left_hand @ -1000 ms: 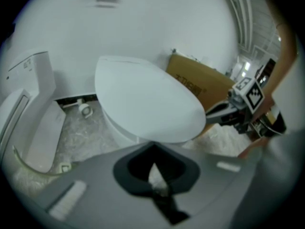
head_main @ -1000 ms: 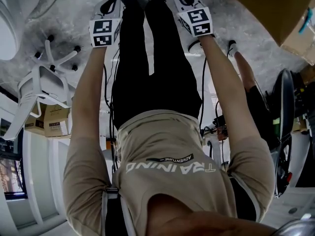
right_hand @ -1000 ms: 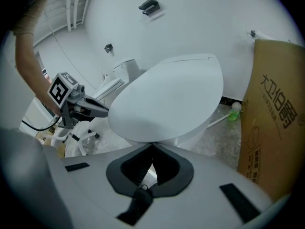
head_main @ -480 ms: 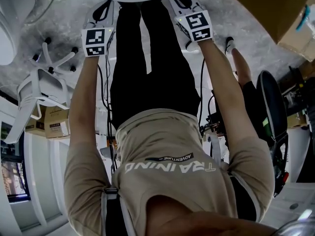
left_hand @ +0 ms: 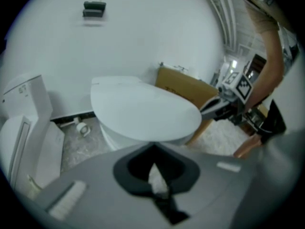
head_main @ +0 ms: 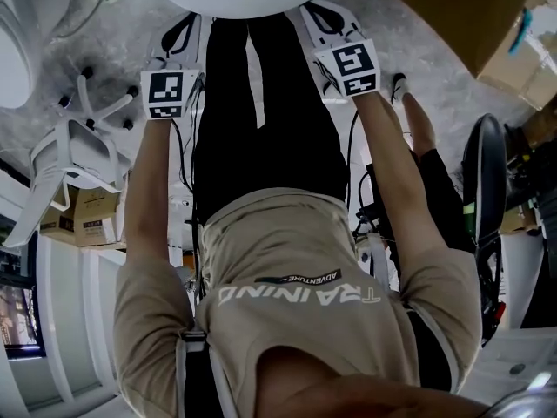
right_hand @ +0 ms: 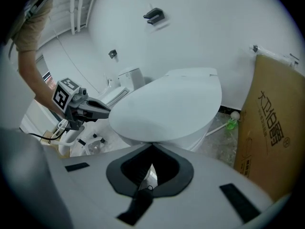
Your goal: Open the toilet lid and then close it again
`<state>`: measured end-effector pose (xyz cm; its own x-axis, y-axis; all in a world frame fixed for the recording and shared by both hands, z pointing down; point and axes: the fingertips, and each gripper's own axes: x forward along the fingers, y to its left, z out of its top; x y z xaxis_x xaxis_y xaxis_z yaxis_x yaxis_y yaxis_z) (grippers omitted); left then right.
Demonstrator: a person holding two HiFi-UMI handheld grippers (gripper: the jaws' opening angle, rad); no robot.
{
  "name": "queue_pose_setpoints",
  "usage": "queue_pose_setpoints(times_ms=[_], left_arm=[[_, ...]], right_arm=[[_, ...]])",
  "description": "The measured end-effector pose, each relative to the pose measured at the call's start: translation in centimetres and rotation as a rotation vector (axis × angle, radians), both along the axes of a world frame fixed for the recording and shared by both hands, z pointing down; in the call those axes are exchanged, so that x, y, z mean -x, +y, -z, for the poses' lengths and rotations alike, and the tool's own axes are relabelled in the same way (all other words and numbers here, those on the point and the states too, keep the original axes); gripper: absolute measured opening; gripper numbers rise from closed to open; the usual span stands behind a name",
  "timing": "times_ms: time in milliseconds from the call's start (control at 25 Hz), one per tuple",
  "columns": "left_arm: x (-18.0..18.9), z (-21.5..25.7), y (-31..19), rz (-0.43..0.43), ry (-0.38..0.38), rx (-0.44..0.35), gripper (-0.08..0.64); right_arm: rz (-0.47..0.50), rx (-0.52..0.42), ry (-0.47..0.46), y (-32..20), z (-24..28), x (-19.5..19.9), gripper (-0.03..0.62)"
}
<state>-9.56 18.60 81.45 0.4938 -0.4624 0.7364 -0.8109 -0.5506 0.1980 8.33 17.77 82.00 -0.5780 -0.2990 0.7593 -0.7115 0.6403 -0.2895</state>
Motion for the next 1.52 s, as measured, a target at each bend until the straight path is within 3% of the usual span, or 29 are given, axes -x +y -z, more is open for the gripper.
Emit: queue_pose_setpoints(times_ms=[160, 720, 1120, 1520], left_arm=[[0.3, 2.5, -0.6, 0.033, 0.036, -0.017, 0.005], [0.3, 13.0, -4.8, 0.066, 0.05, -0.102, 0.005], [0.7, 18.0, -7.9, 0.12, 0.004, -0.138, 0.005], [1.2, 23.0, -11.9, 0.092, -0.053, -0.171, 0.005]], right_arm=[[-0.001, -0.02, 0.02, -0.5, 2.4, 0.1, 0.012], [-0.067, -0.094, -0.042, -4.7, 13.3, 0.2, 0.012], [-0.11, -0.117, -0.082, -7.8, 18.7, 0.4, 0.012], [-0.151, -0.147, -0.112, -11.9, 23.7, 1.1, 0.012]])
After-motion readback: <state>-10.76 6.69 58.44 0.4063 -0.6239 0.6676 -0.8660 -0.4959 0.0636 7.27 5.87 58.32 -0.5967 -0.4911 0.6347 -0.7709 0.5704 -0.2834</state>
